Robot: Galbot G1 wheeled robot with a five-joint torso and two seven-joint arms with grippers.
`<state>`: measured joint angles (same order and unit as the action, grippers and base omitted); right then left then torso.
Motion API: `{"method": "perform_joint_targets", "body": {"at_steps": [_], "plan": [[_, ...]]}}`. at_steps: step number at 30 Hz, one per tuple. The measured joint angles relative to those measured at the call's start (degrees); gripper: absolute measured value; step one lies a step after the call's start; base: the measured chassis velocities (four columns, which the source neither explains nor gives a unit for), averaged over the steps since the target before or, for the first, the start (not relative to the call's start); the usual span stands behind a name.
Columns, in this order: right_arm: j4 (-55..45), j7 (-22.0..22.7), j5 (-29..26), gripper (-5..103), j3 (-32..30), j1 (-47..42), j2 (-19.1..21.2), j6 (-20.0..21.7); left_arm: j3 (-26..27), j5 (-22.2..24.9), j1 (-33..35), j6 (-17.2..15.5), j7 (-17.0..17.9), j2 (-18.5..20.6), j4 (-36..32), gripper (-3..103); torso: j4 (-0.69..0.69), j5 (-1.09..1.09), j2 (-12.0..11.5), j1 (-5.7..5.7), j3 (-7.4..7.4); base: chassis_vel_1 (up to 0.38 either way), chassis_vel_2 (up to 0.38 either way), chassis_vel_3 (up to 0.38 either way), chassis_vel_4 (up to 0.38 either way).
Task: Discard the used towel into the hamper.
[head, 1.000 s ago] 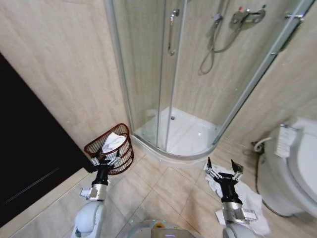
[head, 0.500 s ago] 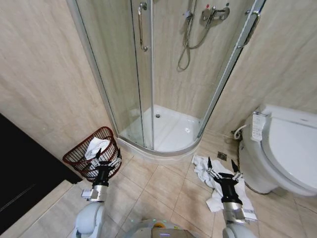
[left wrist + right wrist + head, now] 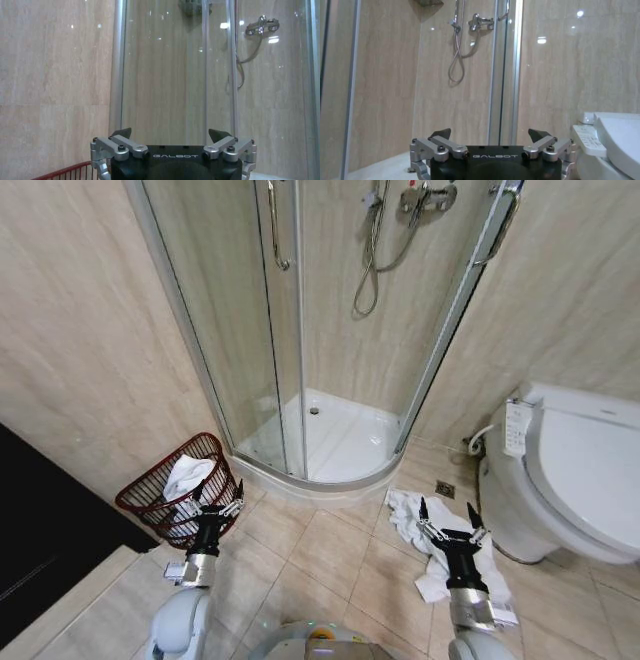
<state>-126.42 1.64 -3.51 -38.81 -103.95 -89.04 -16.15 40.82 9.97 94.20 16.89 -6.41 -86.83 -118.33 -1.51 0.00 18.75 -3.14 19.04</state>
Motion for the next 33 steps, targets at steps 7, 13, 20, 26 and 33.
{"method": "perform_joint_targets", "body": {"at_steps": [7,13,20,26,33], "plan": [[0.0,0.0,0.2,100,0.0,0.0,0.0,0.0,0.0,0.0,0.0,0.4,0.0,0.1,0.3,100,0.00,0.00,-1.4,0.50,-0.91,0.000,0.000,0.000,0.000],[0.1,0.1,0.2,100,0.0,0.0,-0.1,0.0,0.1,0.0,0.0,0.4,0.0,0.1,0.4,100,0.00,0.00,-2.9,0.87,-2.01,0.000,0.000,0.000,0.000],[0.5,0.1,0.4,100,0.0,-0.1,-0.1,-0.4,0.2,0.1,0.0,0.9,0.1,0.2,0.9,100,0.00,0.00,-4.7,1.49,-3.22,0.000,0.000,0.000,0.000],[0.4,0.1,0.4,100,0.0,-0.1,-0.1,-0.4,0.2,0.1,0.0,1.0,0.1,0.2,0.9,100,0.00,0.00,-5.7,1.88,-3.78,0.000,0.000,0.000,0.000],[0.4,0.1,0.4,100,-0.1,-0.1,-0.1,-0.5,0.2,0.1,0.0,1.0,0.1,0.2,0.9,100,0.00,0.00,-7.6,2.35,-5.22,0.000,0.000,0.000,0.000]]}}
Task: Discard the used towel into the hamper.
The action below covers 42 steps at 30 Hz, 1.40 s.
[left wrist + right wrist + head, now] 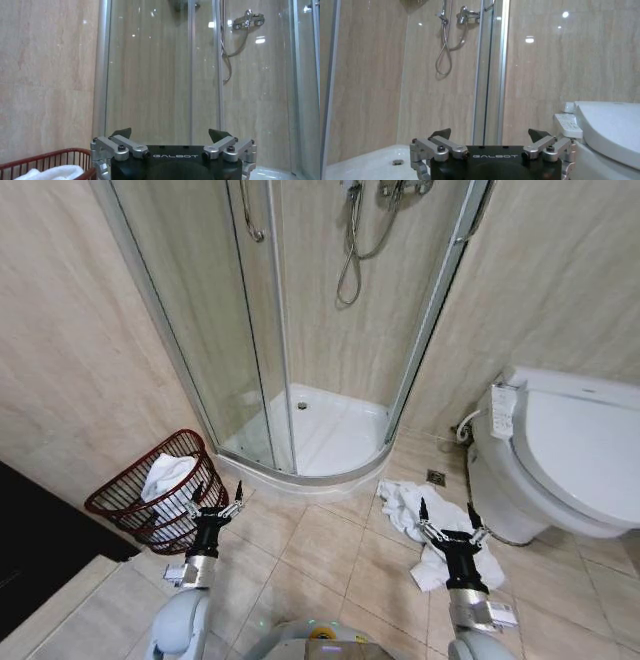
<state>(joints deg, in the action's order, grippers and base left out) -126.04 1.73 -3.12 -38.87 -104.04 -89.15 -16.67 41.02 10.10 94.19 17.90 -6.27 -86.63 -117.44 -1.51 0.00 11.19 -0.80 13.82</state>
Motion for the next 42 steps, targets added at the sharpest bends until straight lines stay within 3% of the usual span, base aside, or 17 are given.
{"method": "perform_joint_targets", "body": {"at_steps": [13,20,27,35,42], "plan": [[0.1,0.0,-0.2,100,-0.1,-0.1,0.1,-0.5,0.0,-0.1,0.0,0.4,0.0,-0.2,0.0,100,0.00,0.00,-2.6,0.71,-1.94,0.000,0.000,0.000,0.000],[0.3,0.0,-0.3,100,-0.3,-0.1,0.1,-0.7,0.0,-0.2,0.0,0.7,0.0,-0.2,0.0,100,0.00,0.00,-4.9,0.77,-3.95,-0.055,-0.058,-0.052,-0.068],[0.4,0.0,-0.3,100,-0.3,-0.1,0.1,-0.8,0.0,-0.2,0.0,0.8,0.0,-0.2,0.1,100,0.00,0.00,-5.6,0.78,-4.62,-0.030,-0.031,-0.016,-0.023],[0.7,0.1,-0.4,100,-0.3,-0.1,0.2,-1.0,-0.1,-0.7,0.1,1.0,-0.1,-0.4,0.4,100,-0.01,0.00,-7.6,0.78,-6.47,0.000,0.000,0.000,0.000],[0.7,0.2,-0.4,100,-0.3,-0.2,0.2,-1.0,-0.1,-0.7,0.0,1.2,-0.1,-0.4,0.5,100,-0.03,0.00,-8.0,0.79,-6.98,0.000,0.000,0.000,0.000]]}}
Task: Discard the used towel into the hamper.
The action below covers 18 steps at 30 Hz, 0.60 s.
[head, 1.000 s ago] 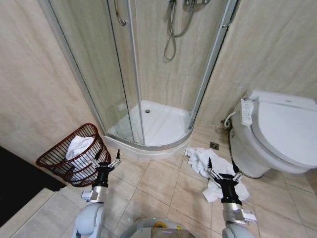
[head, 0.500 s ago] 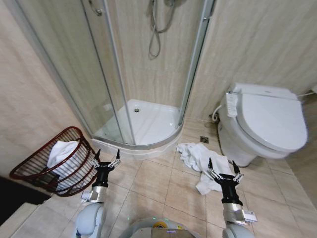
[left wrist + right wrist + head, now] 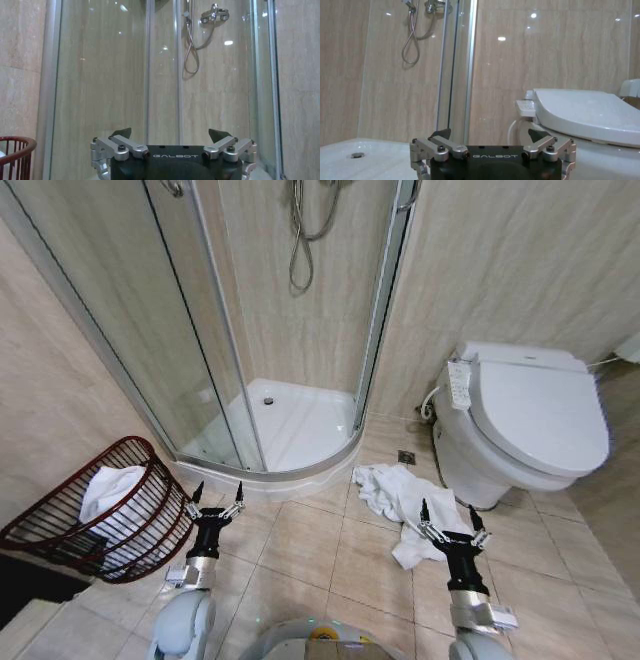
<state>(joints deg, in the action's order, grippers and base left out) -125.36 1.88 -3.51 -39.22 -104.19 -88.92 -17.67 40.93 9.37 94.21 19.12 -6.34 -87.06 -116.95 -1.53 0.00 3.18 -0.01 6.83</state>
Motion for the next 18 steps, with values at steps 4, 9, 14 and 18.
{"method": "perform_joint_targets", "body": {"at_steps": [4,9,14,18], "plan": [[-0.1,0.1,0.0,100,0.0,-0.2,0.0,0.1,0.1,0.7,-0.4,1.2,0.0,0.0,0.3,100,0.00,0.00,0.0,0.00,-0.01,0.000,0.000,0.000,0.000],[-0.6,-0.2,0.1,100,0.0,-0.7,0.2,0.8,0.1,1.4,-0.8,1.8,0.7,-0.1,0.4,100,0.00,0.00,0.1,0.00,0.08,0.000,0.000,0.000,0.000],[-0.8,-1.8,-0.1,100,0.0,-1.0,0.3,1.2,0.1,1.5,-0.8,1.8,0.7,-0.3,0.4,100,0.00,0.00,0.2,0.01,0.18,0.000,0.000,0.000,0.000],[-0.8,-2.9,-0.3,100,-0.1,-1.0,0.5,1.2,0.1,1.5,-0.7,1.8,0.7,-0.3,0.3,100,0.00,0.00,0.3,0.01,0.23,-0.018,-0.010,0.009,0.010]]}}
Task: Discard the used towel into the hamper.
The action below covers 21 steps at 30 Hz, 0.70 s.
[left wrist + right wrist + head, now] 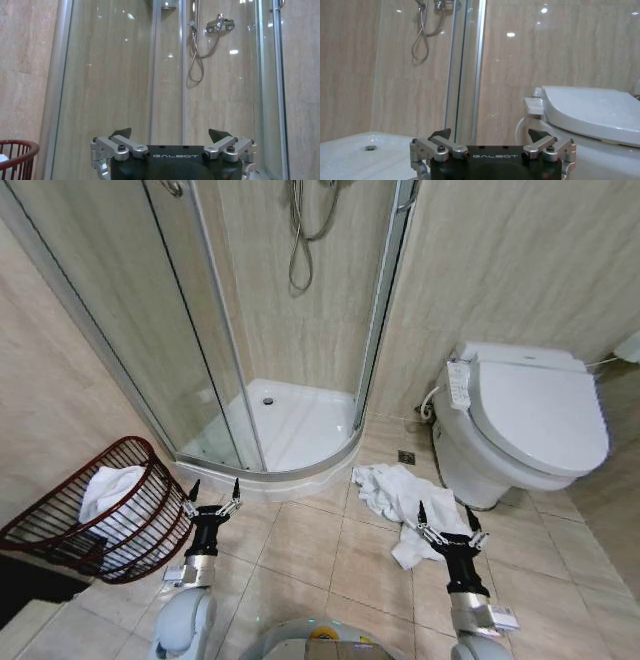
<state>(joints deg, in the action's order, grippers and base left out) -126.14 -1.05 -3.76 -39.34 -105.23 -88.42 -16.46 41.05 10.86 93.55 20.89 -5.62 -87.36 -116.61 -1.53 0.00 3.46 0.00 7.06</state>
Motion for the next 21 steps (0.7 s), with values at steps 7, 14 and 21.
{"method": "perform_joint_targets", "body": {"at_steps": [7,14,21], "plan": [[0.2,-0.2,-0.1,100,-0.1,0.0,0.1,-0.3,0.1,0.0,0.1,-0.1,0.0,-0.1,-0.2,100,0.00,0.00,0.1,0.00,0.09,-0.117,-0.133,0.127,0.113],[0.4,-0.2,-0.2,100,-0.3,0.0,0.2,-0.7,-0.1,0.0,0.1,-0.2,0.0,-0.3,-0.2,100,0.01,-0.02,0.2,0.00,0.15,-0.223,-0.205,0.211,0.207],[0.5,0.0,-0.3,100,-0.3,-0.1,0.2,-1.0,-0.1,-0.1,0.3,-0.4,0.2,-0.4,-0.3,100,0.02,0.00,0.2,0.00,0.19,-0.273,-0.272,0.263,0.258]]}}
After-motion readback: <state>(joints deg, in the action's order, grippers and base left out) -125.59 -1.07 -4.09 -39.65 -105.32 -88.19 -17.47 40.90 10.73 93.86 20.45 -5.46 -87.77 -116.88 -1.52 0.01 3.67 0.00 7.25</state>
